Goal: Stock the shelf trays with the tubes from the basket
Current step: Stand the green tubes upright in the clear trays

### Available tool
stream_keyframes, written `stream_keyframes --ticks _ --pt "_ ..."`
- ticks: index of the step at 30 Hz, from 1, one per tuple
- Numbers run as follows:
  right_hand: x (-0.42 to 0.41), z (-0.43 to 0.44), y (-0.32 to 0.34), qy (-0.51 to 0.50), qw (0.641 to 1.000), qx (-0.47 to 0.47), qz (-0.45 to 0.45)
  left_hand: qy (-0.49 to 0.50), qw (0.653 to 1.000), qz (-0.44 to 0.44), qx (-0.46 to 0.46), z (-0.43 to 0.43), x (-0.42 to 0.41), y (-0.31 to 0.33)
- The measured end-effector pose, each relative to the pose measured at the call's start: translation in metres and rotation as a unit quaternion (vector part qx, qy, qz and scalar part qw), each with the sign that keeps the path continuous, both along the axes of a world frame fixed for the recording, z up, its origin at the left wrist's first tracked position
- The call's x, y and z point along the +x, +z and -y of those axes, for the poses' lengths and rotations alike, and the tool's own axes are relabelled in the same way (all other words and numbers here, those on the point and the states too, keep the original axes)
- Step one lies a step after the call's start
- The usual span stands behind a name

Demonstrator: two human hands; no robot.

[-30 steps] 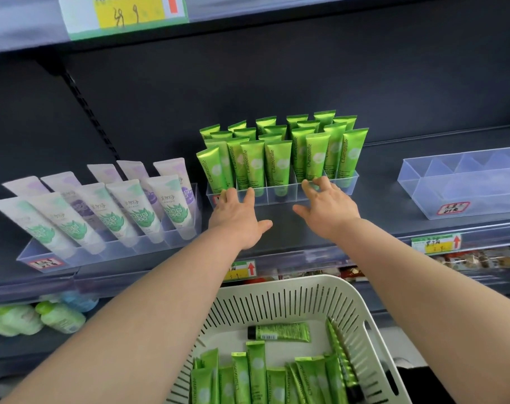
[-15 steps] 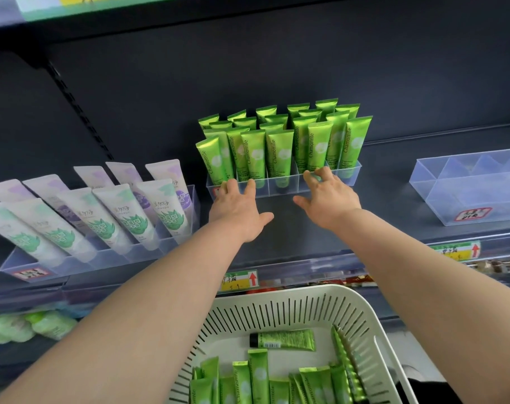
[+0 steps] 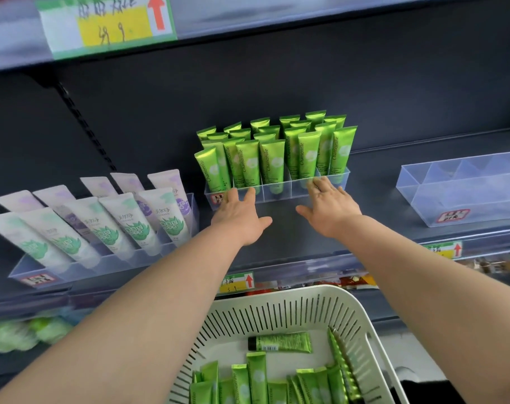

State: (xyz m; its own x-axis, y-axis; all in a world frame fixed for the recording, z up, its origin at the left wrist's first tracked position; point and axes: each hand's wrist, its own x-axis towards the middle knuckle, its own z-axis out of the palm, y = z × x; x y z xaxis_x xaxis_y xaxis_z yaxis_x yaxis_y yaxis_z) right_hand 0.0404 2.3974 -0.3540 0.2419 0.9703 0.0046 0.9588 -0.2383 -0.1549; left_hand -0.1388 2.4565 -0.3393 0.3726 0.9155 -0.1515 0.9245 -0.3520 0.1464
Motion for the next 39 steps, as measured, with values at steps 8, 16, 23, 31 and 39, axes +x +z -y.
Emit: stream_keyframes --ticks 8,16,23,31,39 --pt "0.04 0.051 0.009 -0.085 0.996 -0.023 0.017 -0.061 0.998 0.019 -0.009 0.031 0.033 0.009" --pt "0.074 0.094 0.015 -0.232 0.967 -0.076 0.069 -0.128 0.991 0.032 0.002 0.064 0.073 0.021" --pt "0.08 0.102 0.014 -0.261 0.963 -0.05 0.036 -0.14 0.989 0.037 0.009 0.073 0.076 0.026" --pt "0.047 0.095 0.025 -0.143 0.989 0.004 -0.041 -0.12 0.992 0.023 0.013 0.072 0.062 0.026" --pt "0.053 0.116 0.026 -0.103 0.995 0.019 0.003 -0.162 0.986 0.03 0.023 0.085 0.075 0.037"
